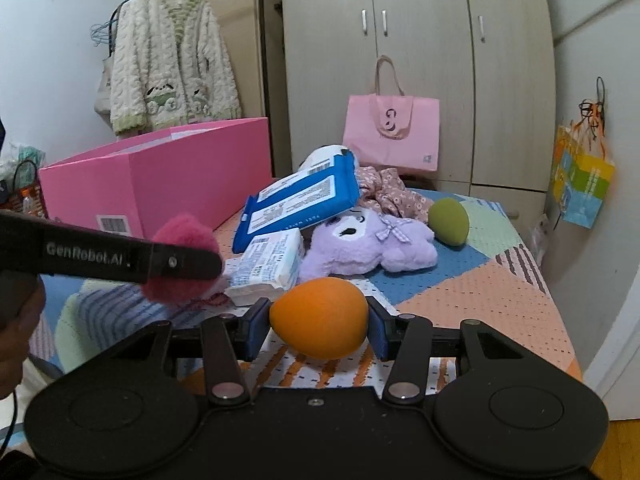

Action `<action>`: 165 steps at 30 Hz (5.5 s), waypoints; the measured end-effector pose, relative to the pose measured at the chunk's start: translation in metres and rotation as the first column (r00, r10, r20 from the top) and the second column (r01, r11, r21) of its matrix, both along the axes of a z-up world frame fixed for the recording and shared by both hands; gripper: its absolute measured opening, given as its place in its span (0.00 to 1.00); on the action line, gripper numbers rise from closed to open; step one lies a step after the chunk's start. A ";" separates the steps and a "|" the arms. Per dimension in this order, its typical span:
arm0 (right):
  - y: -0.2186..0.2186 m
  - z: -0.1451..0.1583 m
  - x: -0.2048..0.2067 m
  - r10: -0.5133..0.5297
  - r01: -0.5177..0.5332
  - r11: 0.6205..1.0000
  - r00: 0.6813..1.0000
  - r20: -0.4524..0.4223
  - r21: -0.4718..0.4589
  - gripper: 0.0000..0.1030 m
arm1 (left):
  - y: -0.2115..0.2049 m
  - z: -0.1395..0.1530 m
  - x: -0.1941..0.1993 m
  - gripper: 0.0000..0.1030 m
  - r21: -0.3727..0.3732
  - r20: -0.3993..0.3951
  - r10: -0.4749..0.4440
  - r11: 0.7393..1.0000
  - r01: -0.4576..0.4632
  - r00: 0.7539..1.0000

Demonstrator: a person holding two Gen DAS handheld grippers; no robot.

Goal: Organize soft objects
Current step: 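Carry the pink pompom and orange sponge with both tools over the pink box, then open both tools to drop the pompom and sponge into the box, then grasp the white boxed item with the left tool while the right tool grasps the green sponge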

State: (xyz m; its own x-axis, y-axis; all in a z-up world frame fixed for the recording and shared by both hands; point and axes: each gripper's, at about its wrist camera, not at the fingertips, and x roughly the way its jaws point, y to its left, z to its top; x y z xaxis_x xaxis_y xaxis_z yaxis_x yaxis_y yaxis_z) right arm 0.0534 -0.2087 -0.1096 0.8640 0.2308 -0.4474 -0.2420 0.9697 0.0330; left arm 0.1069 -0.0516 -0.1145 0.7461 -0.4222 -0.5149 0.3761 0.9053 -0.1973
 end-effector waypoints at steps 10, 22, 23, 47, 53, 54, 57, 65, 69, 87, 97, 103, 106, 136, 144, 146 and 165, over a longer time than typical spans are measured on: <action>0.032 0.025 -0.006 0.043 -0.049 0.994 0.997 -0.061 -0.095 0.53 | 0.034 0.008 -0.013 0.35 0.022 -0.048 0.017 1.000 -0.016 0.999; 0.069 0.066 -0.003 0.183 -0.186 0.982 0.980 -0.071 -0.036 0.53 | 0.096 0.056 -0.035 0.36 -0.018 -0.063 0.013 1.000 -0.014 0.998; 0.072 0.070 -0.002 0.195 -0.198 0.979 0.978 -0.067 -0.038 0.53 | 0.099 0.060 -0.035 0.36 -0.021 -0.064 0.008 1.000 -0.010 0.998; 0.172 0.134 0.162 0.541 -0.500 0.773 0.841 -0.005 -0.389 0.54 | 0.146 0.132 0.135 0.36 0.056 -0.088 0.052 0.997 -0.047 0.995; 0.205 0.107 0.236 0.590 -0.594 0.671 0.790 -0.166 -0.443 0.54 | 0.149 0.117 0.206 0.36 0.054 -0.200 0.052 0.998 -0.042 0.978; 0.208 0.103 0.243 0.591 -0.597 0.661 0.787 -0.176 -0.455 0.53 | 0.150 0.112 0.217 0.36 0.049 -0.230 0.042 0.998 -0.031 0.972; 0.221 0.090 0.259 0.585 -0.588 0.606 0.786 -0.201 -0.536 0.53 | 0.154 0.097 0.243 0.35 0.055 -0.303 0.029 0.998 -0.013 0.953; 0.231 0.079 0.309 0.558 -0.706 0.555 0.708 -0.432 -0.440 0.53 | 0.153 0.068 0.279 0.35 0.090 -0.365 0.033 0.996 0.000 0.930; 0.233 0.068 0.321 0.537 -0.732 0.541 0.680 -0.500 -0.414 0.53 | 0.153 0.057 0.288 0.35 0.110 -0.391 0.080 0.993 -0.040 0.917; 0.188 0.116 0.302 0.538 -0.618 0.723 0.784 -0.310 -0.308 0.68 | 0.153 0.109 0.239 0.70 0.128 -0.229 0.131 0.986 -0.104 0.965; 0.152 0.155 0.239 0.450 -0.509 0.817 0.856 -0.255 -0.269 0.68 | 0.157 0.127 0.168 0.78 0.149 -0.187 0.096 0.986 -0.068 0.978; 0.139 0.164 0.193 0.454 -0.502 0.826 0.862 -0.227 -0.255 0.68 | 0.153 0.133 0.130 0.80 0.132 -0.193 0.054 0.991 -0.028 0.980; 0.134 0.170 0.171 0.444 -0.489 0.835 0.869 -0.217 -0.251 0.68 | 0.149 0.138 0.112 0.80 0.126 -0.194 0.027 0.992 -0.003 0.981; -0.003 0.142 0.017 0.238 -0.268 0.943 0.957 -0.167 -0.195 0.72 | 0.015 0.123 -0.005 0.90 0.177 -0.121 -0.377 0.902 0.394 0.918; -0.032 0.102 0.022 0.210 -0.226 0.971 0.962 -0.174 -0.082 0.72 | -0.020 0.078 0.007 0.90 0.137 -0.125 -0.307 0.936 0.323 0.943; -0.043 0.092 0.026 0.198 -0.208 0.977 0.966 -0.169 -0.044 0.72 | -0.026 0.069 0.010 0.88 0.133 -0.093 -0.252 0.956 0.263 0.963; -0.089 0.027 0.084 0.056 -0.059 0.994 0.998 0.036 0.088 0.72 | -0.055 0.005 0.026 0.80 0.140 0.083 0.021 0.990 -0.033 0.996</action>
State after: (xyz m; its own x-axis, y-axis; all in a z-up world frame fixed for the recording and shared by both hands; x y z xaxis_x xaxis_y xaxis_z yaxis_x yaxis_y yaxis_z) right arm 0.1374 -0.2973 -0.0831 0.8624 0.3184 -0.3936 -0.3000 0.9477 0.1095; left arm 0.1329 -0.1064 -0.1093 0.7977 -0.3289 -0.5055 0.3608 0.9319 -0.0370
